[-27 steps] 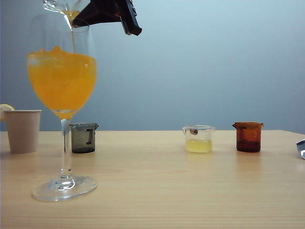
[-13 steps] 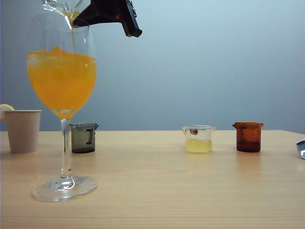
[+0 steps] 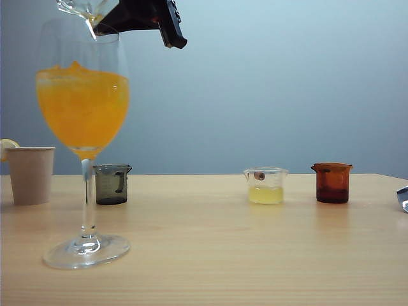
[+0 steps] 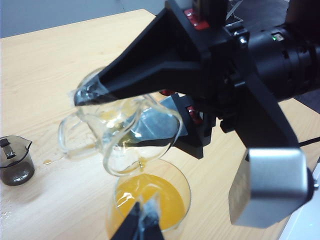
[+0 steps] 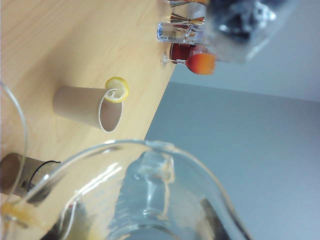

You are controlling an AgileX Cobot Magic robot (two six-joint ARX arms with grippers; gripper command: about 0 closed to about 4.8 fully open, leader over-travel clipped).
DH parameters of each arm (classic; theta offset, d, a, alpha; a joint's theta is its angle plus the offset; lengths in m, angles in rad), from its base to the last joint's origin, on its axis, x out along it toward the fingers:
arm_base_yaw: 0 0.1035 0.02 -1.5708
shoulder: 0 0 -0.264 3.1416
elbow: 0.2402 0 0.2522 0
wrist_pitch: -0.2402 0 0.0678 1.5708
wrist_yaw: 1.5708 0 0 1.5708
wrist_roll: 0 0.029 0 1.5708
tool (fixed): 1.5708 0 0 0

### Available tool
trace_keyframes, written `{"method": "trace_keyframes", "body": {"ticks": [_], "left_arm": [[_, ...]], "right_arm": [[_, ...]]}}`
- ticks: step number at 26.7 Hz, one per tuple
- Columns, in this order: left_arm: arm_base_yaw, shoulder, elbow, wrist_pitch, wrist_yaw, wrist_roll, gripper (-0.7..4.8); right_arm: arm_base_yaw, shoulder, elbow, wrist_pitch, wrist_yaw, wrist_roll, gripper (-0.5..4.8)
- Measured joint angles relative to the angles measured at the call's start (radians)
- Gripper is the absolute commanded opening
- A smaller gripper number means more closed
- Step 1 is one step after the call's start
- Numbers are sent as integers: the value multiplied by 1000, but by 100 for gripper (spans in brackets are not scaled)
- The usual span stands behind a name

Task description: Pick up the second measuring cup from the left, pour the orange juice inside into the goblet, and finally put the measuring cup back in its original place.

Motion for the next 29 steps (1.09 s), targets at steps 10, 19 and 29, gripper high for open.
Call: {"method": "trace_keyframes", "body": {"ticks": [10, 19, 29], "left_arm": [[0, 0, 0, 0, 0, 0, -5], [0, 0, 0, 0, 0, 0, -5], [0, 0, 0, 0, 0, 0, -5]], "right_arm": [[0, 0, 0, -1, 0, 196, -1], [-31, 0, 2, 59, -2, 670, -1], [-173, 0, 2, 241, 14, 1095, -2]]}}
